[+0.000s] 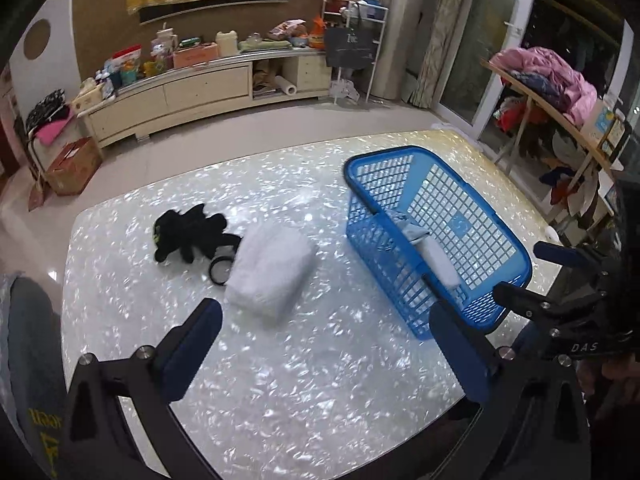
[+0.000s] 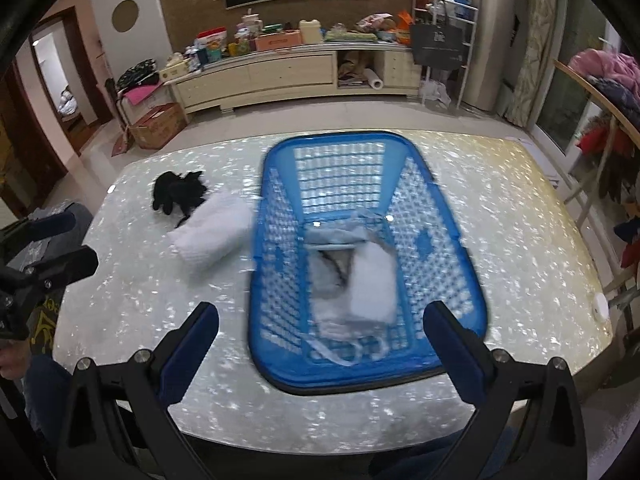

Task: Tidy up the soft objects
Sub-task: 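Withdraw both grippers from the basket toward the white knitted towel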

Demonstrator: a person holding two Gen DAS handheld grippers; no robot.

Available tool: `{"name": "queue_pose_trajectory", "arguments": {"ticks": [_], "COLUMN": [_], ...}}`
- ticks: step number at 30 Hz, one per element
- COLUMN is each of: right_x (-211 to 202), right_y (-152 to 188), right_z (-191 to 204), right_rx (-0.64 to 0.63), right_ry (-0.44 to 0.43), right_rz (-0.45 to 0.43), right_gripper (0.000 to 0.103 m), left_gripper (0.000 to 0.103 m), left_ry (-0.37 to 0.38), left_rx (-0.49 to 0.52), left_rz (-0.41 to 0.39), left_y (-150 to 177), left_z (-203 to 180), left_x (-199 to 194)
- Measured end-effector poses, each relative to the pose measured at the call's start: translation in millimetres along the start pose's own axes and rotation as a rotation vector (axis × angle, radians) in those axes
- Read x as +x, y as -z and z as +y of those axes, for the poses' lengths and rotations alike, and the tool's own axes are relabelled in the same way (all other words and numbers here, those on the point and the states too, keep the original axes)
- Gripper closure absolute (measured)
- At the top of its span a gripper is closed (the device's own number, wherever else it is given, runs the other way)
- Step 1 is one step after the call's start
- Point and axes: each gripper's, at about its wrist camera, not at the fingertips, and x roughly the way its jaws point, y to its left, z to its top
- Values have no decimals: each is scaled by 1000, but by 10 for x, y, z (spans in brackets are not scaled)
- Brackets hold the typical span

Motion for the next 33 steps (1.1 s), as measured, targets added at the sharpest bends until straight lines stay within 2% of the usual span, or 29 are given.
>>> {"name": "queue_pose_trajectory", "arguments": {"ticks": [4, 9, 14, 25, 33], "right_x": [14, 176, 341, 823, 1324], "right_y": [-57, -118, -188, -312, -405], "right_z": [242, 508, 782, 1362, 1737], "right_rx": [-52, -105, -170, -308, -386], "right_ry": [-25, -54, -68, -122, -112], "right_rz": [-7, 32, 60, 114, 164], "right_gripper": [1, 1, 1, 1, 15], "left_gripper": [0, 0, 0, 0, 0], "left_ry": [-10, -38, -42, -83, -78], "left_rx": [-22, -56, -116, -166, -223], "left_rz": [-14, -3, 13, 61, 114], "left_y": [148, 277, 385, 581, 657], "left_z": [223, 485, 786, 1303, 1660], "left_x": [-123, -125, -70, 221, 607]}}
